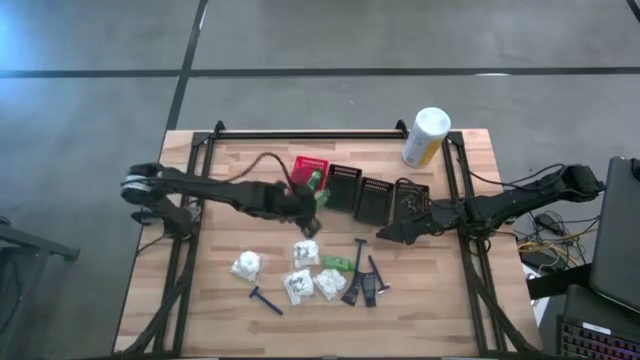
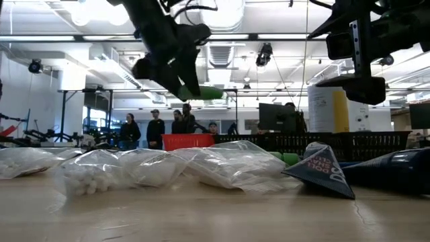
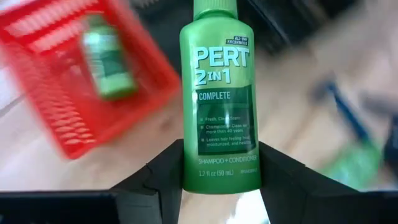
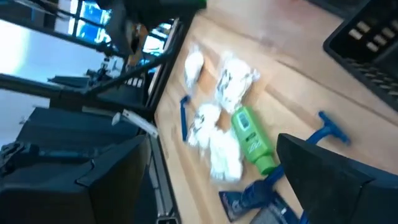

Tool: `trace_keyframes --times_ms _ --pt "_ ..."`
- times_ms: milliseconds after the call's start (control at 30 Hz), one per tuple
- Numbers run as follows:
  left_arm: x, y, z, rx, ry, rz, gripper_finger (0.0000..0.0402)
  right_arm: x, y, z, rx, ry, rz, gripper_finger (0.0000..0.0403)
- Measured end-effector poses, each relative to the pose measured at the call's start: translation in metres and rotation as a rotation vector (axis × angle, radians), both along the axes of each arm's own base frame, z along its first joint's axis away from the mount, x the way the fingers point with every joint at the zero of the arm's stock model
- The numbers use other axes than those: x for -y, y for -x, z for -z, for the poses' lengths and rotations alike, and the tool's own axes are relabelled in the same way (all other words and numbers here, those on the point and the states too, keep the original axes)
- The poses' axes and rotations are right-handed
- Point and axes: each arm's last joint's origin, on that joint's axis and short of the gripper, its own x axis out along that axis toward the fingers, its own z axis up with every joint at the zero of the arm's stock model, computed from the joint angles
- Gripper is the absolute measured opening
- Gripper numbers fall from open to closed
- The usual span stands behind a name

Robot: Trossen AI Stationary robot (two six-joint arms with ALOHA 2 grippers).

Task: Pick & Place Travel size toiletries
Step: Put the shampoo into the red bin

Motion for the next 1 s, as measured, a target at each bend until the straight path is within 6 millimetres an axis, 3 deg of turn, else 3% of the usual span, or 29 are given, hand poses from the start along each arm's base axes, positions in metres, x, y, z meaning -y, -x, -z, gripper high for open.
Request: trace_keyframes --times_ms 233,400,633,1000 --pt "-0.059 0.001 0.017 0.168 0.089 -0.280 0.0172 0.001 0.000 0.000 0.000 0.008 0.040 0.0331" --pt "-0.089 0.002 0.044 0.101 0.149 -0.349 0.0172 0.001 0.000 0.000 -0.003 -0.006 0.045 0.0333" --pt "-0.094 -0.003 0.055 0.076 0.147 -0.364 0.0181 0.001 0.000 0.000 -0.003 -0.006 0.044 0.0355" --pt "-0.094 -0.002 0.053 0.069 0.117 -0.386 0.0273 0.001 0.000 0.000 -0.002 0.005 0.040 0.0352"
